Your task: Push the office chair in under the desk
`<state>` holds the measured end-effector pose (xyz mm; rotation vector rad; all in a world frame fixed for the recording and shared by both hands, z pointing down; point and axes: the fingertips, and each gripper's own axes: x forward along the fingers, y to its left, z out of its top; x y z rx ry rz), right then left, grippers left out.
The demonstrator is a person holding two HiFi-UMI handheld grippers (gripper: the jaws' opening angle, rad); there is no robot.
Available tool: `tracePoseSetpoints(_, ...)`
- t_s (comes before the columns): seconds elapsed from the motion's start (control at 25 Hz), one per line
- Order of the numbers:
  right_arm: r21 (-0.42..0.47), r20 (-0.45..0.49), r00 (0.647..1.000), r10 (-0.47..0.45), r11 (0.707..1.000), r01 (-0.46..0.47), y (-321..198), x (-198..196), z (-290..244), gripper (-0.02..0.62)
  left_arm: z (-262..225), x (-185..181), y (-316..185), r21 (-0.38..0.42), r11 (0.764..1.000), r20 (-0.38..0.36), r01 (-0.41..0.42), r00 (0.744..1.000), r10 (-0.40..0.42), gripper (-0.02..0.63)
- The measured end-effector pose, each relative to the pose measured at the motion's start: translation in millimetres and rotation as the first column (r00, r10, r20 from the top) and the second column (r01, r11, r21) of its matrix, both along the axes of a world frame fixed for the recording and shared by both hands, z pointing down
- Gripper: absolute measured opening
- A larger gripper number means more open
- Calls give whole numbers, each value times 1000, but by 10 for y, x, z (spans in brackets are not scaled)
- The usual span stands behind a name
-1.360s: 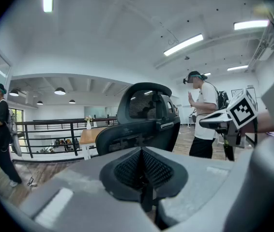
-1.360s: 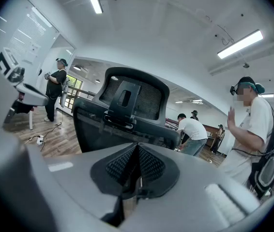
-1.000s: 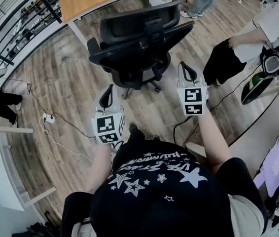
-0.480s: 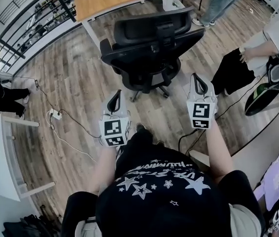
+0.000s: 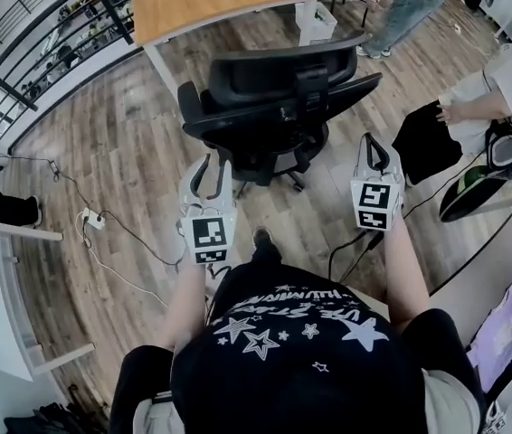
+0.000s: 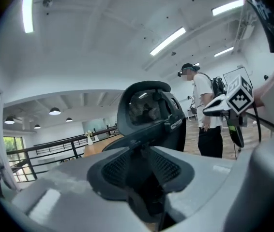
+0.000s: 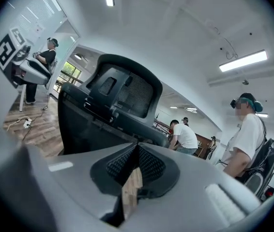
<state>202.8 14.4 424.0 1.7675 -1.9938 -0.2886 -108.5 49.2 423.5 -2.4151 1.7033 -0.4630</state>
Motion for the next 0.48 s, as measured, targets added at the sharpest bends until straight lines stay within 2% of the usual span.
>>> tracePoseSetpoints(0.04, -14, -13, 1000, 4, 1000, -5, -86, 30, 11, 10, -1, 8, -81, 8, 1000, 22, -7, 1000, 7, 127)
tracePoseSetpoints(0.12, -46, -45, 999, 5, 999, -7, -239, 79, 65, 111, 30, -6, -228, 21, 1000, 67, -4, 998, 2, 164)
tracePoseSetpoints(0.28, -94, -122, 992, 2, 995, -13, -493, 157, 169, 251, 78, -90, -448, 70, 997, 158, 36, 986, -47, 290)
tracePoseSetpoints(0.36, -106, -158, 987, -2, 994, -15, -630, 201, 207, 315, 45, -108, -561, 106, 993, 236, 57, 968, -81, 347)
tracePoseSetpoints(0.44, -119, -200, 980, -7, 993, -17, -779, 249, 237, 387, 43, -115, -665, 125, 990, 308, 69, 946, -105, 376)
tracePoseSetpoints(0.48, -123, -229, 973, -7, 992, -21, -859, 279, 235, 398, 56, -119, -713, 130, 989, 349, 69, 931, -111, 384)
